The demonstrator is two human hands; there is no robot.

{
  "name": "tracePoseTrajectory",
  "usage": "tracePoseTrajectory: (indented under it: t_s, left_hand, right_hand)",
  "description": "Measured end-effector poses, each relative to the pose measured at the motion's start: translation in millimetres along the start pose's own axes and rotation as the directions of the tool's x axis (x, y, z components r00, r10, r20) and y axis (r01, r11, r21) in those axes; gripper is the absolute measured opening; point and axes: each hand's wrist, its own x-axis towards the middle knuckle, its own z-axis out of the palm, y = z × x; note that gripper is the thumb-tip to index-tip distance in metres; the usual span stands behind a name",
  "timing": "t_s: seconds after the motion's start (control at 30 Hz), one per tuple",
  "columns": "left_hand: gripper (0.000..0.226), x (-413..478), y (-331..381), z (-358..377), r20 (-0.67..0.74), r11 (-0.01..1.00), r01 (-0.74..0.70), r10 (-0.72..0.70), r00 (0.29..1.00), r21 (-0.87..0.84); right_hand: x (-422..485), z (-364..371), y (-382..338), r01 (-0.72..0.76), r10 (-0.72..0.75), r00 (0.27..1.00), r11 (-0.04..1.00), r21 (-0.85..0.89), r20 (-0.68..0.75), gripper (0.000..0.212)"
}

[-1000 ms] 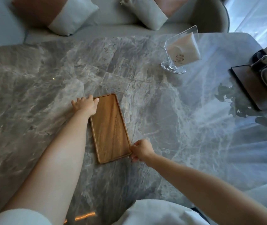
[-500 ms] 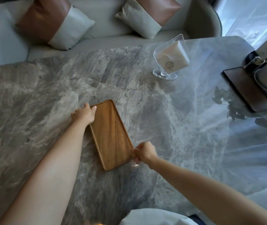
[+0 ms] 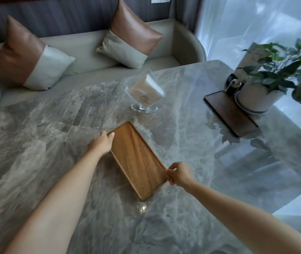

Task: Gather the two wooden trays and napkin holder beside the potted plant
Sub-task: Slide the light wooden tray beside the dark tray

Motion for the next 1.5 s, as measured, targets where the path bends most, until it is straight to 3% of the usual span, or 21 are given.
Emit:
tracePoseTrajectory:
  t_s: [0.4,0.7,1.5]
  left_hand:
    - [0.051,14.3,192.1,52.1,0.043,0.992,-0.124,0.123,0.991,0.037]
    - [0.051,56.4,282.1,83.9,0.071,0.989,-0.143,0.14,0.988,0.035]
    - [0.057,105.0,344.9,107.7,0.147,0.996,-0.084,0.077,0.986,0.042]
  right_hand:
    - [50.1,-140.5,71.4,-0.085,0.086,0.988,0.996,0.01,-0.131,0.03]
    - [99.0,-207.2,94.0,-0.119,0.129,0.974,0.991,0.065,-0.186,0.029]
    - [149.0,-245.4,102.3,-0.109,0.112,0.974,0.994,0.026,-0.199,0.02]
